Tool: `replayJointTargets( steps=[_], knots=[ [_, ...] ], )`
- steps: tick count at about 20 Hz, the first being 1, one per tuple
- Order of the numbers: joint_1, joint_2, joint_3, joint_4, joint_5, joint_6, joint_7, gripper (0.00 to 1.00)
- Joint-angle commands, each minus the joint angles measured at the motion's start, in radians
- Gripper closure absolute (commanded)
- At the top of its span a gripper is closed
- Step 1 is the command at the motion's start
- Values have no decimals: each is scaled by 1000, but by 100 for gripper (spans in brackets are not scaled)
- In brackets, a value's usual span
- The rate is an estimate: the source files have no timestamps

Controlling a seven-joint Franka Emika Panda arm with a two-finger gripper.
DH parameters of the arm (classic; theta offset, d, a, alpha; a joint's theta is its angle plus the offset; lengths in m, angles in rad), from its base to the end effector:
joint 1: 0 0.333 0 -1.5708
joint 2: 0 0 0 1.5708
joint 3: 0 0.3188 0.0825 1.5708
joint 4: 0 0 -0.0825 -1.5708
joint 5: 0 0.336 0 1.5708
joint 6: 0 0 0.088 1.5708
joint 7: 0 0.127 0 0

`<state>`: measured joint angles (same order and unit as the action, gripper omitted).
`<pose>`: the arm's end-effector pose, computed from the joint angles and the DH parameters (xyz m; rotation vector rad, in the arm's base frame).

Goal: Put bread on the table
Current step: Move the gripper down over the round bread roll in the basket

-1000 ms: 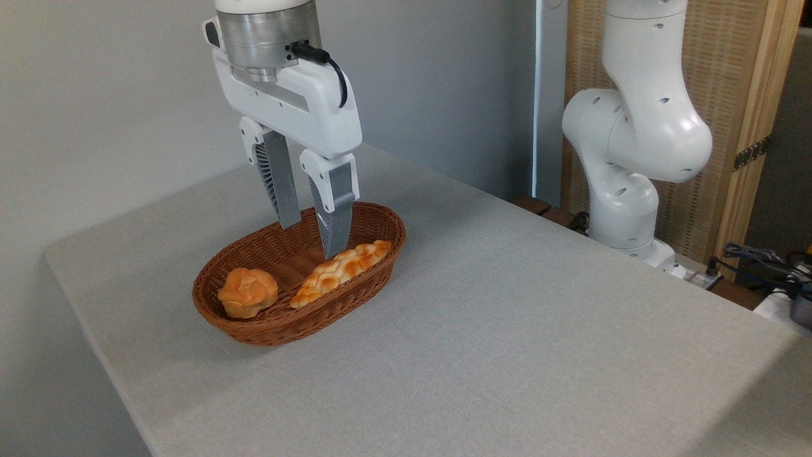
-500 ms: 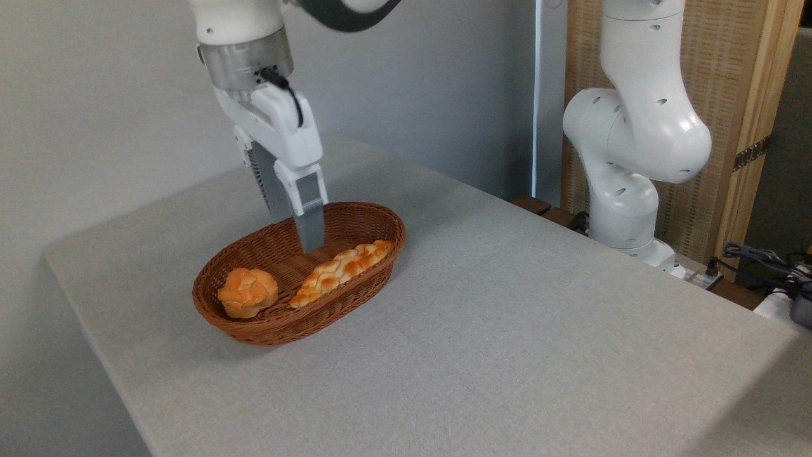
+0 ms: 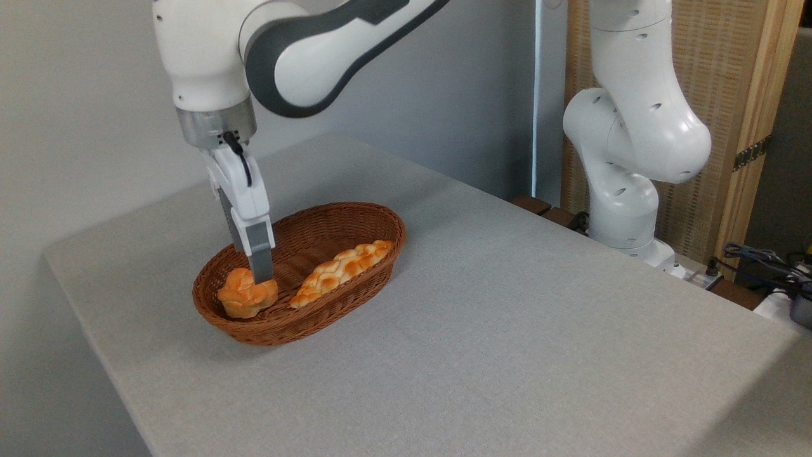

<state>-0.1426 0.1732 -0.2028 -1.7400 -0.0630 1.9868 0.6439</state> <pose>0.5435 -0.1937 0.4798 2.7110 -1.4144 0.1375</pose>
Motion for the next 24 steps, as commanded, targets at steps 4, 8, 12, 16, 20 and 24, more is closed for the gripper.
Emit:
replayJointTargets(
  steps=[4, 8, 12, 16, 20, 24],
  knots=[
    [1, 20, -20, -41, 31, 63, 88, 0],
    [1, 35, -30, -44, 32, 98, 88, 0],
    [1, 49, -32, -50, 32, 145, 88, 0],
    [1, 58, -32, -53, 52, 156, 88, 2],
    [1, 58, -33, -55, 58, 158, 88, 32],
    [1, 58, -33, -55, 58, 155, 88, 46]
  ],
)
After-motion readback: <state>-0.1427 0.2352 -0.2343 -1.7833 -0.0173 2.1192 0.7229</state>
